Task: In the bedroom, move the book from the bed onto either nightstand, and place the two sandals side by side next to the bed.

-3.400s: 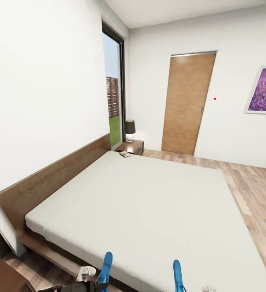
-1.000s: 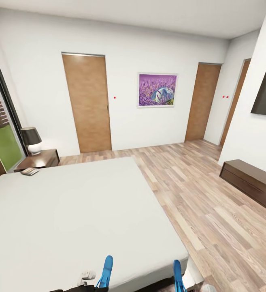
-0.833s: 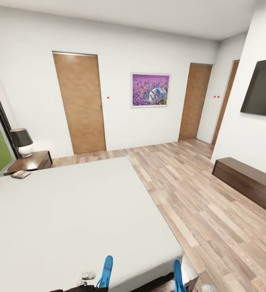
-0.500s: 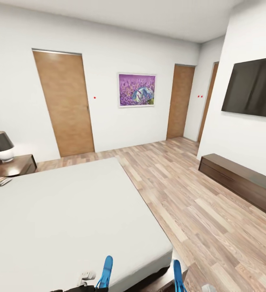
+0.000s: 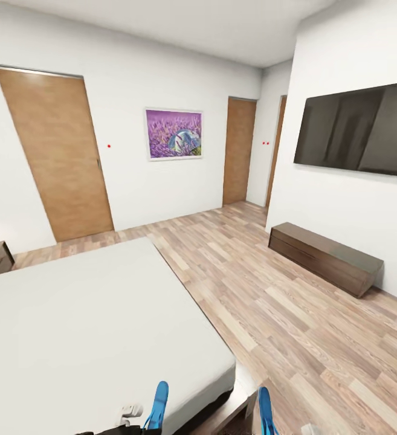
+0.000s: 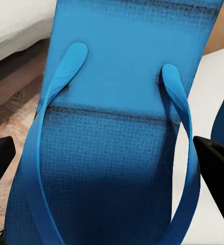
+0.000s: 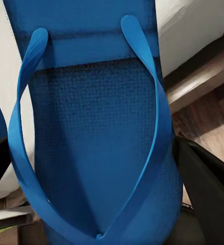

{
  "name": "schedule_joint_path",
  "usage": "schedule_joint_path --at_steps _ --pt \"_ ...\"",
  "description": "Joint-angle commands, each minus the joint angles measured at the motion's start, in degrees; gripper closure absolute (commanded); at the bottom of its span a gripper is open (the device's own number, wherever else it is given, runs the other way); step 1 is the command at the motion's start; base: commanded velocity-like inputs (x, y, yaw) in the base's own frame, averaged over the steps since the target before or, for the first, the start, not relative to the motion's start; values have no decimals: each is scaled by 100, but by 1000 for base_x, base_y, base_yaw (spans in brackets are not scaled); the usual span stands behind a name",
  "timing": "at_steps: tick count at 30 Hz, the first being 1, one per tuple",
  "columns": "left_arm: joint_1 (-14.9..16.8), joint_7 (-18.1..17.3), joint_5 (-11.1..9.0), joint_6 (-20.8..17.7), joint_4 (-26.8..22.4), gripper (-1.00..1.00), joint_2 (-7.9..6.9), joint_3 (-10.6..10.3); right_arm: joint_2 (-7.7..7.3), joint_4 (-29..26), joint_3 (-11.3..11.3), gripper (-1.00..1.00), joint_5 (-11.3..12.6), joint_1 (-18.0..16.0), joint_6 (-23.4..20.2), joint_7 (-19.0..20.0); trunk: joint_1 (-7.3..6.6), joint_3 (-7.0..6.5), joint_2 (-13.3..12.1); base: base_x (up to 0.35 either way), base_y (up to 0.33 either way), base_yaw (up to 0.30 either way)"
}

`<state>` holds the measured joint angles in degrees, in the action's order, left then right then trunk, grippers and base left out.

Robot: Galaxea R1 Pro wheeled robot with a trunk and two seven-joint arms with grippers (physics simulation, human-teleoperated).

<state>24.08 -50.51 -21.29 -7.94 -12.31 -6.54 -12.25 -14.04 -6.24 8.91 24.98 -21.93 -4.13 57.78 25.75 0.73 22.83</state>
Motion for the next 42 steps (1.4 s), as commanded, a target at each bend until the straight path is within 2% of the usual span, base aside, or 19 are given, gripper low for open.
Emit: schedule_joint_path --at_steps 1,42 --pt "0 -12 -60 -59 -8 100 -5 -32 -2 0 41 100 60 -5 -44 14 3 8 9 0 0 -300" --pt "0 -3 -65 -50 -8 100 -5 -32 -1 0 41 100 60 -5 -44 7 3 8 9 0 0 -300"
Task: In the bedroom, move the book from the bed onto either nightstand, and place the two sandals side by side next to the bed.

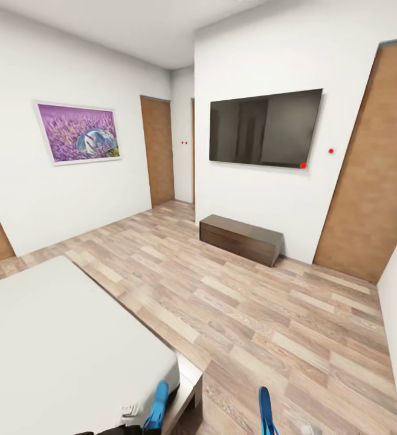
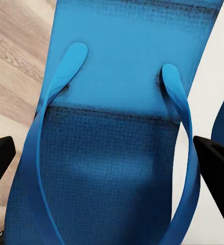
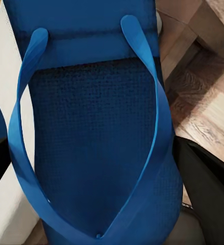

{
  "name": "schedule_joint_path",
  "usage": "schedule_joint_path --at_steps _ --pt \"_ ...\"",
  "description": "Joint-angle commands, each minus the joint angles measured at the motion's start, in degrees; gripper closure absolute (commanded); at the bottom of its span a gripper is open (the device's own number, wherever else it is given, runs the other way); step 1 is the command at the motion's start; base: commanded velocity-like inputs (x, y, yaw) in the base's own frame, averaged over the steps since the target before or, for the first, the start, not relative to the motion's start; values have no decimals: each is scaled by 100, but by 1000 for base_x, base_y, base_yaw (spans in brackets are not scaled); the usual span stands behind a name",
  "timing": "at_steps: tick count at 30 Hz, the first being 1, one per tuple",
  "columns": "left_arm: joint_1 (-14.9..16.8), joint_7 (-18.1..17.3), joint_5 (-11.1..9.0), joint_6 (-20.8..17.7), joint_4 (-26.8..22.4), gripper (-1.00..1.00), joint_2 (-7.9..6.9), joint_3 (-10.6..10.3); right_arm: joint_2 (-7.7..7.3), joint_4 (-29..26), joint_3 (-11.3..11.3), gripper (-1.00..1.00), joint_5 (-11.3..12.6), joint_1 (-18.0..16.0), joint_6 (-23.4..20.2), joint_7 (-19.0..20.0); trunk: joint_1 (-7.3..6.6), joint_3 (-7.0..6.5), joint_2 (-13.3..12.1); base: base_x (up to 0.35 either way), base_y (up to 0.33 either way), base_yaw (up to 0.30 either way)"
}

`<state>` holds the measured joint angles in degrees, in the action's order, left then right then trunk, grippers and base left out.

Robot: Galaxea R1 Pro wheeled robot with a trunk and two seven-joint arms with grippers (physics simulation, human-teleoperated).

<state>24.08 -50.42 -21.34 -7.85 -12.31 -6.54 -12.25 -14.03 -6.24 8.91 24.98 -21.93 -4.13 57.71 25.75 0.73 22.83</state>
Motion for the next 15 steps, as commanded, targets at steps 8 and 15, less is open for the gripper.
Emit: schedule_joint_path --at_steps 8,15 --pt "0 -12 -62 -58 -8 100 -5 -32 -3 0 41 100 60 -4 -44 19 3 8 9 0 0 -300" --pt "0 -12 -61 -59 -8 100 -5 -32 -1 0 41 100 60 -4 -44 21 3 8 9 0 0 -300"
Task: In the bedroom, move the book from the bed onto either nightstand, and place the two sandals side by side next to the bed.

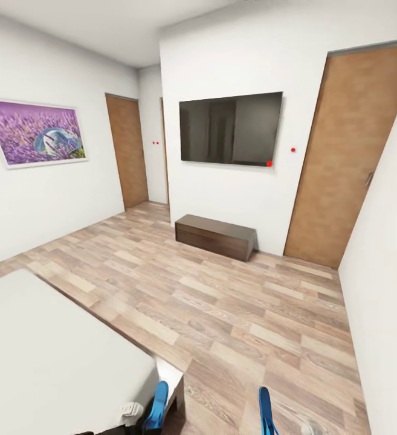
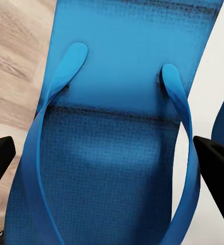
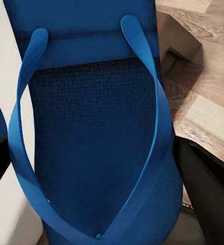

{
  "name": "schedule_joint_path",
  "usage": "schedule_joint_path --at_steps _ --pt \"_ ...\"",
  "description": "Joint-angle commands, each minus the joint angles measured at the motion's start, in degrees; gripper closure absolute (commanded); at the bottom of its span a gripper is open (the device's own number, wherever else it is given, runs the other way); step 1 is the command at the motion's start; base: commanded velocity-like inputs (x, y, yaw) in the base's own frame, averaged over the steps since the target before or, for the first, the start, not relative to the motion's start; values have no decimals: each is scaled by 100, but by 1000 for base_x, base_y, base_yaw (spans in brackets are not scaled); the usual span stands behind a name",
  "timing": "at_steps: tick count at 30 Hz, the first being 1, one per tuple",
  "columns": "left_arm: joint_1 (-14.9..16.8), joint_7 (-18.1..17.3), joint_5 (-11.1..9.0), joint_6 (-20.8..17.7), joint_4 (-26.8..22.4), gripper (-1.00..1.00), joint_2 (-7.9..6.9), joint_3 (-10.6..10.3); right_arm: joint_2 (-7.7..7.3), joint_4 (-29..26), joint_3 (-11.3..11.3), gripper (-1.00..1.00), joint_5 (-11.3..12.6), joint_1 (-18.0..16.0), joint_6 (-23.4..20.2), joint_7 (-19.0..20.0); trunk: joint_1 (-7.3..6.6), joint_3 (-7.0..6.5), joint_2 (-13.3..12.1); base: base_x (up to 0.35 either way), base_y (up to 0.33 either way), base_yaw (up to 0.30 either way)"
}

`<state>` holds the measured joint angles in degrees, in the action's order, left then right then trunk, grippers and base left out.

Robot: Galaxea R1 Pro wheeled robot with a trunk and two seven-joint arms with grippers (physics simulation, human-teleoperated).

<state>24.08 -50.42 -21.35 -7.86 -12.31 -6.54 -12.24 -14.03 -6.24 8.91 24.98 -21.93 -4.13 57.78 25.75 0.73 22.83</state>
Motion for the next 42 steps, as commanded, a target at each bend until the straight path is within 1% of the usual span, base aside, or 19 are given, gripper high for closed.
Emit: schedule_joint_path --at_steps 1,42 --pt "0 -12 -57 -58 -8 100 -5 -32 -3 0 41 100 60 -5 -44 14 3 8 9 0 0 -300" --pt "0 -19 -54 -62 -8 100 -5 -32 4 0 41 100 60 -5 -44 6 3 8 9 0 0 -300"
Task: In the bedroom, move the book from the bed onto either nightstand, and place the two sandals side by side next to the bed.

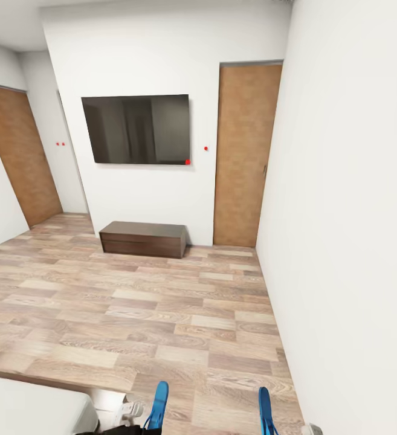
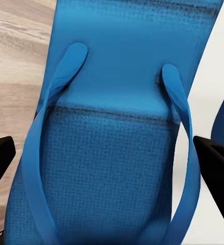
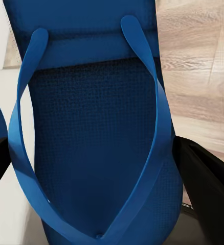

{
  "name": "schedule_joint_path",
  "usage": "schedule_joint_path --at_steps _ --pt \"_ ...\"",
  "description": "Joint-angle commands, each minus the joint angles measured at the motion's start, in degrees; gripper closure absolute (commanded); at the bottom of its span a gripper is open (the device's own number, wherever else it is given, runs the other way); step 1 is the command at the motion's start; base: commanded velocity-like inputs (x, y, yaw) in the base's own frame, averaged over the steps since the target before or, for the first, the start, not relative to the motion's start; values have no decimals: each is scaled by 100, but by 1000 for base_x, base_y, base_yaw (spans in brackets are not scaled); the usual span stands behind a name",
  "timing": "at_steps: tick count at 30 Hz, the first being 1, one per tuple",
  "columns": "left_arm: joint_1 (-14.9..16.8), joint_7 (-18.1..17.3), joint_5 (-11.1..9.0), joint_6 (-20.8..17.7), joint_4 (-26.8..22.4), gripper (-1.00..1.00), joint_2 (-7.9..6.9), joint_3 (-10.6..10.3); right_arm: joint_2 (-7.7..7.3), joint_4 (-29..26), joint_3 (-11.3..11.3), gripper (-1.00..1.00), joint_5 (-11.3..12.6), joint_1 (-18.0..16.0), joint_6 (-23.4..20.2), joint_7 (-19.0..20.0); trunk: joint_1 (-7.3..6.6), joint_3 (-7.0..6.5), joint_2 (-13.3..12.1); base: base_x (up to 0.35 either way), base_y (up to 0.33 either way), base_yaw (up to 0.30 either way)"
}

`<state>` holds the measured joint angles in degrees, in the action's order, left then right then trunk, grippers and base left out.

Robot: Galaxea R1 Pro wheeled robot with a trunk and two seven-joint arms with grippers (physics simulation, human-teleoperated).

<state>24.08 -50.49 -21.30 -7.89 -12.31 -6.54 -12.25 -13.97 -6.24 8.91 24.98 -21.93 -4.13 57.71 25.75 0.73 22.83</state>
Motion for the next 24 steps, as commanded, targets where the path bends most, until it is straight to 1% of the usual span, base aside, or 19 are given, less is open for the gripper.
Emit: schedule_joint_path --at_steps 1,12,16,24 --pt "0 -12 -59 -57 -8 100 -5 -32 -1 0 41 100 60 -5 -44 13 3 8 9 0 0 -300" --pt "0 -13 -59 -59 -8 100 -5 -32 -5 0 41 100 60 -5 -41 13 3 8 9 0 0 -286" --pt "0 -13 -60 -58 -8 100 -5 -32 -4 1 41 100 60 -5 -33 -2 3 8 9 0 0 -73" --pt "0 -6 -67 -55 -2 100 -5 -32 -1 4 49 100 57 -5 -18 -25 3 8 9 0 0 -6"
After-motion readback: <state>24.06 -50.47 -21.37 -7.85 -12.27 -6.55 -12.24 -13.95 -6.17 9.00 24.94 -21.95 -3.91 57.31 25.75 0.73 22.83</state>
